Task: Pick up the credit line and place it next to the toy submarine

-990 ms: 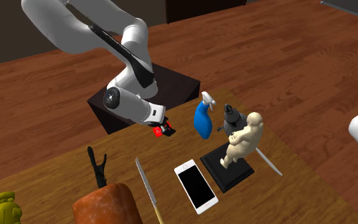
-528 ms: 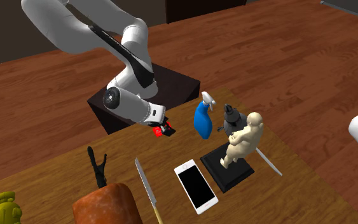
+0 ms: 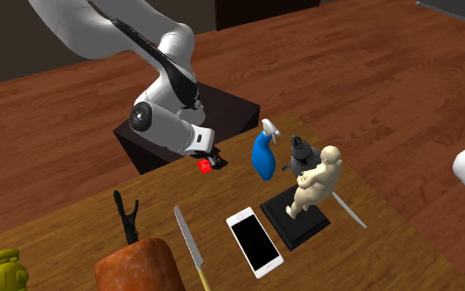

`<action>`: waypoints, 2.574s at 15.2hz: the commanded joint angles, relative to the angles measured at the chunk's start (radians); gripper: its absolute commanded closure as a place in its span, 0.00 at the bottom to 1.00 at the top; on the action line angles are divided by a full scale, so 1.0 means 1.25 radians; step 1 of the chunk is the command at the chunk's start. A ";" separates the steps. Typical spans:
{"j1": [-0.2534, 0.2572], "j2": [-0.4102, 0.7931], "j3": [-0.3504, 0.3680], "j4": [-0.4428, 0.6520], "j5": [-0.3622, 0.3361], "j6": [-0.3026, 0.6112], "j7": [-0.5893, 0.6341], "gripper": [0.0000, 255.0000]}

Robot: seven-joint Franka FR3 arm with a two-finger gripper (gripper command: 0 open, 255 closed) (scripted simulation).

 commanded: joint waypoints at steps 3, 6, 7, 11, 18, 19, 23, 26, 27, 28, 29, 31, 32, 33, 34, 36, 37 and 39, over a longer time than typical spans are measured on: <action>-0.056 -0.021 0.075 0.000 0.015 -0.051 0.017 1.00; -0.088 -0.039 0.123 0.004 0.026 -0.087 0.030 1.00; -0.097 -0.045 0.138 0.006 0.030 -0.099 0.034 1.00; -0.130 -0.070 0.195 0.016 0.045 -0.147 0.052 1.00; -0.168 -0.110 0.282 0.041 0.074 -0.227 0.084 1.00; -0.172 -0.115 0.293 0.045 0.079 -0.238 0.088 1.00; -0.184 -0.135 0.335 0.065 0.096 -0.281 0.106 1.00; -0.190 -0.147 0.364 0.081 0.110 -0.311 0.118 1.00; -0.191 -0.151 0.373 0.087 0.114 -0.321 0.122 1.00; -0.192 -0.155 0.382 0.093 0.119 -0.331 0.127 1.00; -0.193 -0.158 0.391 0.099 0.123 -0.341 0.131 1.00; -0.195 -0.164 0.408 0.112 0.132 -0.360 0.139 1.00; -0.195 -0.167 0.417 0.118 0.136 -0.370 0.143 1.00; -0.195 -0.170 0.425 0.125 0.141 -0.379 0.147 1.00; -0.195 -0.170 0.426 0.126 0.142 -0.382 0.148 1.00; -0.208 -0.170 0.399 0.159 0.127 -0.416 0.114 1.00; -0.212 -0.169 0.386 0.176 0.120 -0.432 0.098 1.00; -0.217 -0.166 0.357 0.213 0.106 -0.464 0.065 1.00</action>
